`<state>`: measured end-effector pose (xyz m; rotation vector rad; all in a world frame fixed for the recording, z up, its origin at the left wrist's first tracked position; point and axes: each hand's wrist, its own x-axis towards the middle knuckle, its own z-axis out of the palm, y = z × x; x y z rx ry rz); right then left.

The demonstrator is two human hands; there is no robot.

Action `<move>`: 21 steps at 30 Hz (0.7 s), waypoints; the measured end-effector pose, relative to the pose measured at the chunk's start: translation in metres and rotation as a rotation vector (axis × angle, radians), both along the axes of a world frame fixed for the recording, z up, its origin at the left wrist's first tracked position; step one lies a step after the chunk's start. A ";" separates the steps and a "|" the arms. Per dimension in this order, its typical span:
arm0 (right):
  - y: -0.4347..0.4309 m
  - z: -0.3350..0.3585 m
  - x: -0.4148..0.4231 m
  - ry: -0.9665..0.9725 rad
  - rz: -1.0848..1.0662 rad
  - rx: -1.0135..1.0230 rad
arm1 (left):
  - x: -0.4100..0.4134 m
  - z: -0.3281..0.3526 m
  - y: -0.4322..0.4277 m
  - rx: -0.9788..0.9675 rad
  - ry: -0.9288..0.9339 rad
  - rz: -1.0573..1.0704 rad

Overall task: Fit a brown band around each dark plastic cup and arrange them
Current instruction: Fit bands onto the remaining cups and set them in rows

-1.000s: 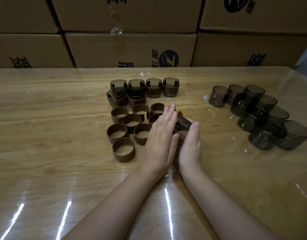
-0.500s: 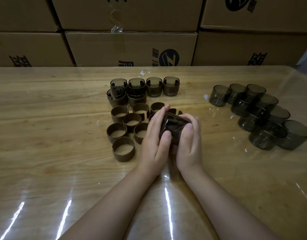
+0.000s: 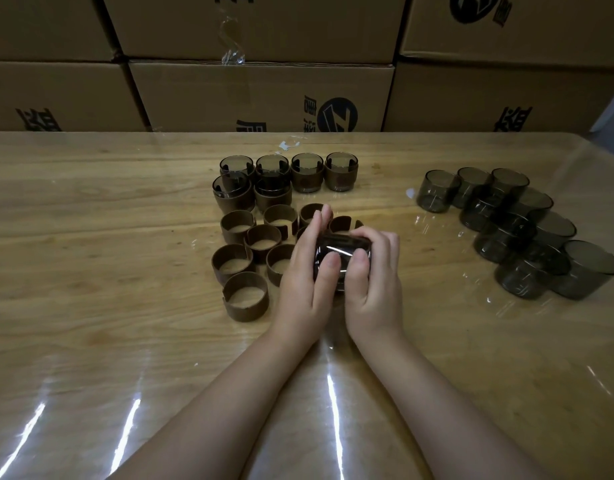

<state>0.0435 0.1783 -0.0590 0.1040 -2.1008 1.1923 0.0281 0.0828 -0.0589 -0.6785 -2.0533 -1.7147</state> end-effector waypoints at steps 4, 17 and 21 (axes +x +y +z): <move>-0.005 -0.002 -0.001 -0.027 0.019 -0.229 | 0.001 0.000 0.000 -0.127 0.254 0.029; -0.002 0.007 0.006 0.144 0.079 -0.037 | 0.004 0.013 0.000 0.174 -0.045 0.066; 0.001 0.006 0.006 0.249 0.074 0.042 | 0.004 0.017 0.001 0.103 -0.217 0.071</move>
